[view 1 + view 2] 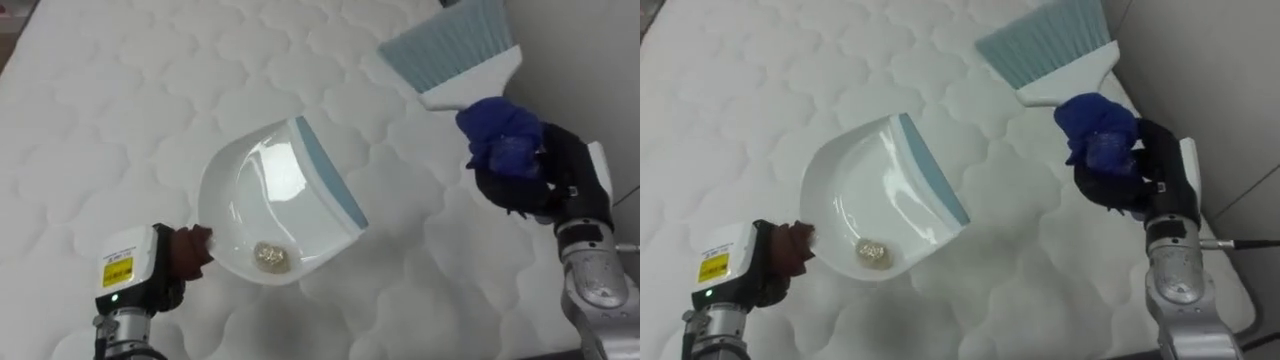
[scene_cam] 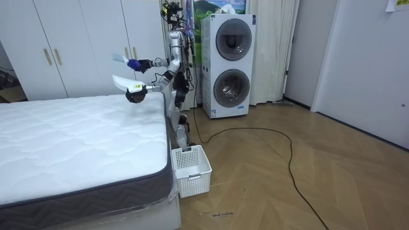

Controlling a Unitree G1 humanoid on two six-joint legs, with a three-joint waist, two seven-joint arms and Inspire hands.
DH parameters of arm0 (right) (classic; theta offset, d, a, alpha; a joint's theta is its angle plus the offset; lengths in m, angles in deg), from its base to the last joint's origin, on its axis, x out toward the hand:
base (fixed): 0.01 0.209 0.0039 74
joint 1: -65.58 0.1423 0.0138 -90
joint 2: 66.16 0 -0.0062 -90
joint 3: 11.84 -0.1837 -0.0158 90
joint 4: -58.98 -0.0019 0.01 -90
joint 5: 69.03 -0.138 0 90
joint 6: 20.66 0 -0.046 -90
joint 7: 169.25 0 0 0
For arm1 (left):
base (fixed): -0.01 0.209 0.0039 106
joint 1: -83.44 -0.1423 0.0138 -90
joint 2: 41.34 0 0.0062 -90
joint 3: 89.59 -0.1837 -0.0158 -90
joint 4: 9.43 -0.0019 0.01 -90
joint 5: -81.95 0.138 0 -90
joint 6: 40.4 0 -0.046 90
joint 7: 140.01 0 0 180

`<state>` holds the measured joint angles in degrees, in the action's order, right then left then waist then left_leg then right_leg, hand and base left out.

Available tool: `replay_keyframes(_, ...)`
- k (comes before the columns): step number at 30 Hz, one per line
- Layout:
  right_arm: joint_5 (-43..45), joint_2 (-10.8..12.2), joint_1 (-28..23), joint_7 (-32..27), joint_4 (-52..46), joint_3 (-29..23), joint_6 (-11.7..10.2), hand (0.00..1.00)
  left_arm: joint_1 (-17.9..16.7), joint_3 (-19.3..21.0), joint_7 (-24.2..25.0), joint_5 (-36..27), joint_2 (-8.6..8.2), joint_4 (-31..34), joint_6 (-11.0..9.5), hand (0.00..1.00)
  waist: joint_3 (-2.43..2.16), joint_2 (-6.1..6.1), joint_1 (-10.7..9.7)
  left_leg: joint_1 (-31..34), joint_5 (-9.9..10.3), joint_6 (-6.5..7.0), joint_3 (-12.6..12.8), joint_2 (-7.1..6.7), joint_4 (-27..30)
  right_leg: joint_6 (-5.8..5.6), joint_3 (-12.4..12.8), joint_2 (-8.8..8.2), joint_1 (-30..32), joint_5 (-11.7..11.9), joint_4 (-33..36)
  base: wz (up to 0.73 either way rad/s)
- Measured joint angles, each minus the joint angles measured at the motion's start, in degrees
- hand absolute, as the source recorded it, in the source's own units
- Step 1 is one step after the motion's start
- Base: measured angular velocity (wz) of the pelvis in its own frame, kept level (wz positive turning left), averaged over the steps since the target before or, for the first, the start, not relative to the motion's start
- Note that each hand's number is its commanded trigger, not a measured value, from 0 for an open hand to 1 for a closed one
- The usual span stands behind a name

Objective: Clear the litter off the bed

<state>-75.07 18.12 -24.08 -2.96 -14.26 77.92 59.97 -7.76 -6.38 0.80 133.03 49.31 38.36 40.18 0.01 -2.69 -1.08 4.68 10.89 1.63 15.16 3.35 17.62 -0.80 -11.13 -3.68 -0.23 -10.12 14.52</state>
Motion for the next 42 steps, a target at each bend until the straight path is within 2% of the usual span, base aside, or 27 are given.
replay_keyframes(2,0.00,0.00,-0.21,-0.19,-0.35,-0.18,0.00,0.00,-0.84,0.17,-0.02,-0.54,0.00,1.84,-0.24,1.00,0.00,-0.01,-0.04,0.00,-0.04,0.08,-0.23,-0.29,0.03,-0.16,-0.09,-0.23,-0.16,-0.38,0.14,0.10)
replay_keyframes(5,-0.09,0.23,-1.53,-1.09,-2.19,-0.67,0.00,0.00,-1.34,0.20,0.00,-1.06,0.01,3.08,-1.13,1.00,0.04,0.04,-0.06,-0.24,-0.08,0.24,-2.89,-1.29,0.04,-0.49,-0.62,-0.39,-1.84,-0.62,-0.77,0.28)
replay_keyframes(9,1.44,1.40,-3.41,-2.87,-4.40,-3.02,-0.42,0.00,-1.32,0.91,1.60,-1.53,-0.04,5.83,-1.13,1.00,0.03,0.22,-0.22,0.70,-0.23,0.53,-9.99,-3.64,0.56,-0.86,-1.50,-0.28,-4.36,-1.23,-2.80,0.64)
replay_keyframes(14,1.56,1.60,-3.57,-3.93,-4.82,-3.66,-0.73,0.00,-1.82,2.69,2.14,-2.17,-0.03,9.14,-1.34,1.00,0.01,0.36,0.29,1.36,-1.10,0.51,-17.23,-6.00,0.40,-1.58,-1.81,-0.33,-6.56,-2.11,-2.89,0.80)
replay_keyframes(16,1.73,1.66,-3.56,-4.44,-6.35,-3.65,-0.78,0.00,-1.82,3.08,2.14,-2.17,-0.08,9.43,-1.35,1.00,0.00,0.40,1.20,2.01,-1.57,0.32,-18.85,-6.39,0.64,-1.62,-1.75,-0.14,-6.64,-2.26,-2.91,0.66)
replay_keyframes(17,2.06,1.70,-3.54,-4.74,-6.52,-3.40,-1.57,0.00,-1.92,3.14,2.16,-2.16,-0.21,9.43,-1.33,1.00,0.00,0.40,2.74,2.18,-1.67,0.16,-19.50,-6.37,0.72,-1.62,-1.78,0.11,-6.76,-2.27,-2.96,0.42)
replay_keyframes(20,4.32,1.94,-3.61,-6.11,-6.66,-3.24,-1.88,0.00,-2.78,3.13,2.30,-2.12,-0.88,9.46,-1.35,1.00,-0.03,0.42,4.49,3.55,-2.03,-0.37,-22.50,-6.84,1.33,-1.43,-3.64,0.79,-7.18,-2.37,-2.77,0.68)
replay_keyframes(22,4.42,1.97,-3.64,-7.04,-6.53,-3.21,-1.97,0.00,-3.31,3.13,2.76,-2.17,-0.96,9.49,-1.32,1.00,0.07,0.26,4.42,5.37,-2.17,-0.21,-21.45,-7.00,2.55,-0.80,-6.54,0.88,-7.62,-2.81,-2.88,1.05)
replay_keyframes(23,3.88,1.98,-3.72,-7.36,-6.12,-3.22,-1.93,0.00,-3.36,3.12,3.46,-2.14,-1.27,9.50,-1.17,1.00,0.13,0.16,4.20,6.38,-2.52,0.32,-19.14,-6.81,3.19,-0.66,-9.17,0.96,-8.09,-3.11,-2.78,1.30)
replay_keyframes(24,3.81,1.99,-3.77,-7.51,-5.97,-3.22,-1.93,0.00,-3.20,3.12,3.76,-2.14,-1.81,9.68,-1.04,1.00,0.16,0.14,3.97,7.42,-3.04,1.16,-15.72,-5.96,3.59,-0.33,-11.17,1.03,-7.83,-3.59,-1.88,1.30)
replay_keyframes(25,3.83,2.00,-3.78,-7.51,-5.84,-3.22,-2.00,0.00,-3.00,3.11,3.77,-2.14,-2.06,9.75,-1.02,1.00,0.21,0.12,3.90,7.79,-3.33,1.59,-14.18,-5.66,3.67,0.04,-11.41,1.12,-7.30,-3.85,-1.07,1.15)
replay_keyframes(26,3.83,2.04,-3.79,-7.47,-5.49,-3.22,-2.04,0.00,-2.61,3.12,3.78,-2.17,-2.46,9.82,-1.00,1.00,0.28,0.01,4.61,8.30,-3.77,1.72,-14.49,-5.57,3.67,0.68,-10.15,1.36,-6.27,-4.70,0.41,0.87)
replay_keyframes(27,3.78,2.10,-3.75,-7.35,-5.40,-3.17,-2.28,0.00,-2.44,3.18,3.77,-2.21,-2.48,10.02,-0.98,1.00,0.34,-0.26,5.54,8.97,-4.56,1.26,-16.96,-6.56,3.41,1.85,-6.61,2.46,-5.26,-5.52,-0.17,0.81)
replay_keyframes(28,3.76,2.10,-3.74,-7.37,-5.40,-3.21,-2.67,0.00,-2.25,3.32,3.78,-2.21,-2.51,10.02,-0.98,1.00,0.35,-0.51,5.67,9.33,-5.41,1.10,-18.29,-7.35,2.78,2.43,-4.85,3.23,-4.46,-5.50,-1.46,0.96)
replay_keyframes(29,3.83,1.93,-3.71,-7.46,-5.29,-3.41,-3.63,0.00,-1.97,3.65,3.87,-2.18,-3.02,9.99,-0.90,1.00,0.40,-0.67,4.82,9.98,-7.74,0.98,-19.33,-9.09,0.80,4.36,-5.66,3.45,-3.26,-5.35,-2.64,1.19)
replay_keyframes(30,3.76,1.83,-3.52,-8.05,-4.64,-3.39,-3.92,0.00,-1.89,3.83,3.88,-2.47,-3.66,10.01,-0.93,1.00,0.96,-0.66,4.04,11.02,-6.57,1.45,-13.12,-7.06,3.99,4.54,-12.71,1.73,-2.71,-5.37,-1.59,1.11)
replay_keyframes(31,3.72,2.07,-3.52,-8.15,-3.76,-3.09,-3.92,0.00,-2.05,3.82,3.92,-3.28,-3.69,9.94,-0.94,1.00,0.83,-0.34,4.15,10.84,-4.35,1.51,-8.53,-5.48,7.07,4.55,-15.63,1.45,-2.76,-5.38,-1.20,0.77)
replay_keyframes(32,3.58,2.30,-3.60,-8.13,-2.61,-2.42,-3.82,0.00,-2.09,3.94,3.94,-4.66,-3.66,9.92,-0.94,1.00,0.83,0.03,4.12,9.78,0.02,1.29,-2.07,-2.04,12.73,4.58,-21.61,1.38,-3.24,-5.38,-0.73,0.57)
replay_keyframes(33,2.98,2.33,-3.57,-8.08,-2.36,-1.82,-3.73,0.00,-1.70,4.18,4.05,-5.97,-3.60,9.93,-0.99,1.00,0.97,0.77,2.93,9.30,3.67,0.22,1.05,1.28,17.50,4.66,-27.81,1.92,-3.97,-5.43,-0.73,0.68)
replay_keyframes(34,2.55,2.43,-3.58,-8.08,-2.37,-1.55,-3.69,0.00,-1.53,4.34,4.35,-6.70,-3.57,9.93,-1.04,1.00,1.04,1.08,2.12,9.18,4.98,-0.13,1.83,2.56,18.89,4.77,-29.98,2.12,-4.12,-5.52,-0.57,1.07)
replay_keyframes(35,1.83,3.15,-3.70,-8.11,-2.28,-1.39,-3.40,0.00,-1.00,4.51,5.23,-7.34,-3.29,9.88,-1.04,1.00,1.41,1.58,0.07,8.95,5.83,-0.30,3.14,5.34,19.46,4.64,-33.99,2.14,-4.62,-5.75,0.27,1.11)
replay_keyframes(36,1.84,3.77,-3.70,-8.14,-2.12,-1.39,-3.07,0.00,-0.92,4.45,6.06,-7.89,-3.31,9.84,-1.04,1.00,1.56,1.35,-0.89,9.05,6.48,-0.71,4.89,7.49,20.08,4.25,-37.46,1.64,-4.73,-6.44,0.74,1.01)
replay_keyframes(37,1.91,3.78,-3.70,-8.14,-2.12,-1.44,-3.07,0.00,-0.93,4.32,6.31,-7.82,-3.40,9.83,-1.04,1.00,1.54,1.44,-0.98,9.38,6.87,-0.96,5.34,8.09,20.15,3.95,-38.82,1.50,-4.75,-6.82,1.04,0.64)
replay_keyframes(38,2.25,3.94,-3.73,-8.14,-1.79,-1.63,-3.07,0.00,-1.03,4.05,6.96,-7.51,-3.41,9.84,-0.96,1.00,1.57,1.45,-0.80,10.23,7.06,-0.75,4.39,7.54,18.77,3.33,-40.14,1.13,-4.70,-7.10,1.82,0.60)
replay_keyframes(39,2.35,4.11,-3.70,-8.11,-1.68,-1.93,-3.09,0.00,-0.80,3.71,7.39,-7.14,-3.24,9.84,-0.80,1.00,1.59,1.29,-0.90,10.36,7.57,0.39,1.94,5.57,16.08,2.87,-41.12,0.50,-4.23,-7.06,2.66,0.66)
replay_keyframes(40,2.37,4.17,-3.77,-8.08,-1.66,-1.94,-3.05,0.00,-0.77,3.58,7.51,-6.86,-3.20,9.86,-0.62,1.00,1.34,0.85,-0.94,10.68,6.93,0.80,1.35,4.65,15.15,2.66,-40.72,-0.02,-3.60,-6.96,3.22,0.83)
replay_keyframes(42,2.86,4.12,-3.76,-8.00,-1.13,-1.99,-3.09,0.00,-0.83,2.60,7.78,-6.32,-3.18,9.86,0.10,1.00,1.14,0.76,-0.64,10.16,4.82,2.84,-0.79,1.15,12.31,2.73,-34.40,-0.90,-2.55,-6.60,4.40,0.86)
